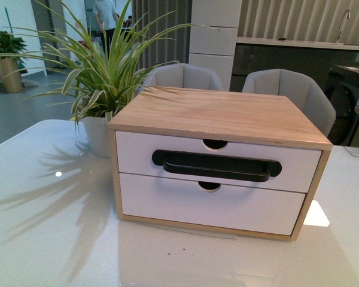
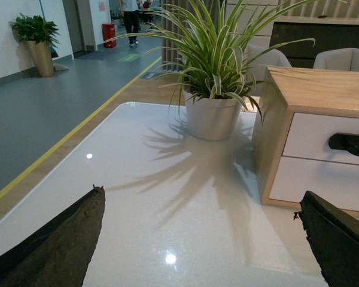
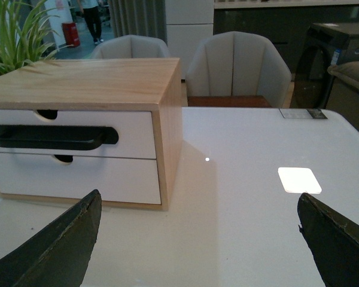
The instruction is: Pull drawer
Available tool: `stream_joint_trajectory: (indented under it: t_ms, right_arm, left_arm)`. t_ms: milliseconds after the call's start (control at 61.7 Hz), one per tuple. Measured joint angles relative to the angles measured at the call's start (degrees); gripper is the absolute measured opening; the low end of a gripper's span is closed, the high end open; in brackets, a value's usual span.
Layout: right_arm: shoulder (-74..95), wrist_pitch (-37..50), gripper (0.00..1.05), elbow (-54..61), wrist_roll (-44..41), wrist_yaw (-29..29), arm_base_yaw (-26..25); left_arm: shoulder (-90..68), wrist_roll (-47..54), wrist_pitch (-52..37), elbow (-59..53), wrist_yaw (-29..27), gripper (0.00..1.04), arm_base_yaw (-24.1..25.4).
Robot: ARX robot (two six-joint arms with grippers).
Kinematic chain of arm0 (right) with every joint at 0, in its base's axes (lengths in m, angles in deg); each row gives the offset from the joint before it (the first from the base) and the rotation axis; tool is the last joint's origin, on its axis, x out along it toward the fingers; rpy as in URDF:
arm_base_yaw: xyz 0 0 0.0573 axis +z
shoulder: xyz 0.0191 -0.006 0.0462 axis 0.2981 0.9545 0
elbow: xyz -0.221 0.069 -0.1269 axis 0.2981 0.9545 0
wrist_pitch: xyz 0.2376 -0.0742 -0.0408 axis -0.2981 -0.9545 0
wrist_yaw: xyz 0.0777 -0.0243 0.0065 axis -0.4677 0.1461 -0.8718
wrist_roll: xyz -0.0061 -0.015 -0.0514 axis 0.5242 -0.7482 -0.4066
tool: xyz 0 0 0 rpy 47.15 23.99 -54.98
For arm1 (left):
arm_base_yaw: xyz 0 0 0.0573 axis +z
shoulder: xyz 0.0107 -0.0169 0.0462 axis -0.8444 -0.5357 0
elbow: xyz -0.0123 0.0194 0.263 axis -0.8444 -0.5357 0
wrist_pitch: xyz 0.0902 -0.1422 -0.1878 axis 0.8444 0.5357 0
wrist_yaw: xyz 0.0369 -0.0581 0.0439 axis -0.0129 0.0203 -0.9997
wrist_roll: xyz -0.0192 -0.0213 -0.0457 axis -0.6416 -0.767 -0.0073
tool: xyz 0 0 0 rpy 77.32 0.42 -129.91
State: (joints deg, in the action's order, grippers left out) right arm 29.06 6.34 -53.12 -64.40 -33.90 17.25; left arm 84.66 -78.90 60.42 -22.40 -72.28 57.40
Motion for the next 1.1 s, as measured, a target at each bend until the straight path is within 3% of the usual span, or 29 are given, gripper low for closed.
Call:
stream_joint_trajectory:
  t_ms: [1103]
  right_arm:
    - [0.0, 0.0, 0.96, 0.0, 0.0, 0.0, 0.0]
  left_arm:
    - [0.0, 0.0, 0.0, 0.0, 0.0, 0.97, 0.0]
